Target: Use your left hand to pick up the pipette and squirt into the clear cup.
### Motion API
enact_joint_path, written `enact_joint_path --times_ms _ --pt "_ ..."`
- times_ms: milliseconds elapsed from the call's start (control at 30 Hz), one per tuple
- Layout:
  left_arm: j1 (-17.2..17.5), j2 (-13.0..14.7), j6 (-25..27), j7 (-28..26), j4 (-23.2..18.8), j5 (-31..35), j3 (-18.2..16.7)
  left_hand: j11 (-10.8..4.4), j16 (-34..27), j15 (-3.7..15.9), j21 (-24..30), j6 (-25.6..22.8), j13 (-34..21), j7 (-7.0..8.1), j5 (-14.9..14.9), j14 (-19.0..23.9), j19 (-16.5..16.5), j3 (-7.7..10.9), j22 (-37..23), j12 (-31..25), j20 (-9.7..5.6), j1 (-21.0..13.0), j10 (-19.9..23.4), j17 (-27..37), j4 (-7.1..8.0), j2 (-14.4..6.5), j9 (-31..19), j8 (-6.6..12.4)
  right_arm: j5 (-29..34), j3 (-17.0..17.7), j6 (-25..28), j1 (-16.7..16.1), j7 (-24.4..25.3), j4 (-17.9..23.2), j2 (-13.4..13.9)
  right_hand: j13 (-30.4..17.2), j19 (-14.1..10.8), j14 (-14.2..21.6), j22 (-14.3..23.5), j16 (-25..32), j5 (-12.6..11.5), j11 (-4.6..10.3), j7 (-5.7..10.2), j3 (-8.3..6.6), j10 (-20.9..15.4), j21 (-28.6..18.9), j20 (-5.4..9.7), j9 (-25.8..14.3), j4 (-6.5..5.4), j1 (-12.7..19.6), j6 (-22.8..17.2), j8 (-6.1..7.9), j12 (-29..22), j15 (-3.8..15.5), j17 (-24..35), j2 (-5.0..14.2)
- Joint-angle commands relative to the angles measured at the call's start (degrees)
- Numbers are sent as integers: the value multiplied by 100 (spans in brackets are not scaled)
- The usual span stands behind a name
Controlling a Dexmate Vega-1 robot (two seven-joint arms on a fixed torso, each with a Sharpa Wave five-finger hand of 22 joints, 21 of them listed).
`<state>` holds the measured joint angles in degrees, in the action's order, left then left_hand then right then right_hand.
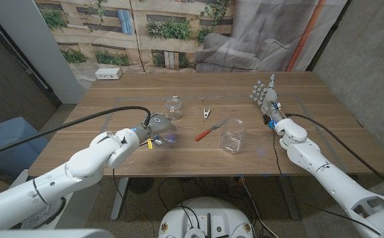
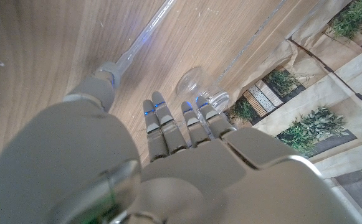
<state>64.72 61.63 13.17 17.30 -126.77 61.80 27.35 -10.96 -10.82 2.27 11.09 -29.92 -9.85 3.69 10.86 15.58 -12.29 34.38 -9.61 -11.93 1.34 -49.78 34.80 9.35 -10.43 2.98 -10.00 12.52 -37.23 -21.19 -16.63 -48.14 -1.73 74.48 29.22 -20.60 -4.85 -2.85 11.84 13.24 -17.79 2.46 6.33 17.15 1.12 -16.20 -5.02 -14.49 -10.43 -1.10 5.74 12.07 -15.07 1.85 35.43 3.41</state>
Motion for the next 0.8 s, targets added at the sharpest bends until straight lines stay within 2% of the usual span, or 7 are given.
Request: enact_joint_path --times_ms 33,333,733,800 --pt "-70 -57 -135 -299 211 87 168 -2 -16 465 33 -79 -12 28 57 51 -65 -31 -15 16 -5 -69 63 9 2 -13 -28 33 1 -2 -2 5 0 -7 -3 -33 -19 -43 31 35 -29 61 48 37 -5 -36 2 -9 -3 1 -9 37 -18 464 26 333" --pt "-93 -44 -184 -423 355 117 253 -25 -10 464 51 -145 -14 7 53 110 -164 -70 -16 22 -51 -138 148 10 9 -34 -32 18 1 -2 -2 5 0 -7 -3 -32 -19 -48 31 33 -29 27 49 38 -23 -36 0 -9 -3 0 -14 39 -25 470 26 332" --pt "-148 -88 -180 -565 482 200 352 -19 -27 542 68 -401 -13 68 42 290 -316 -152 -21 7 -106 -244 389 12 21 -74 -36 41 -1 0 -2 1 0 -2 1 -33 -23 -35 31 39 -29 29 52 37 -14 -38 3 -9 -3 0 -17 40 -22 471 26 334" --pt "-163 -96 -183 -568 497 202 366 -21 -29 554 73 -462 -12 115 38 333 -362 -180 -22 0 -116 -268 481 12 25 -84 -37 41 -1 0 -1 0 0 -2 1 -33 -23 -36 31 38 -29 45 54 37 -1 -38 4 -9 -3 0 -13 39 -16 476 26 334"
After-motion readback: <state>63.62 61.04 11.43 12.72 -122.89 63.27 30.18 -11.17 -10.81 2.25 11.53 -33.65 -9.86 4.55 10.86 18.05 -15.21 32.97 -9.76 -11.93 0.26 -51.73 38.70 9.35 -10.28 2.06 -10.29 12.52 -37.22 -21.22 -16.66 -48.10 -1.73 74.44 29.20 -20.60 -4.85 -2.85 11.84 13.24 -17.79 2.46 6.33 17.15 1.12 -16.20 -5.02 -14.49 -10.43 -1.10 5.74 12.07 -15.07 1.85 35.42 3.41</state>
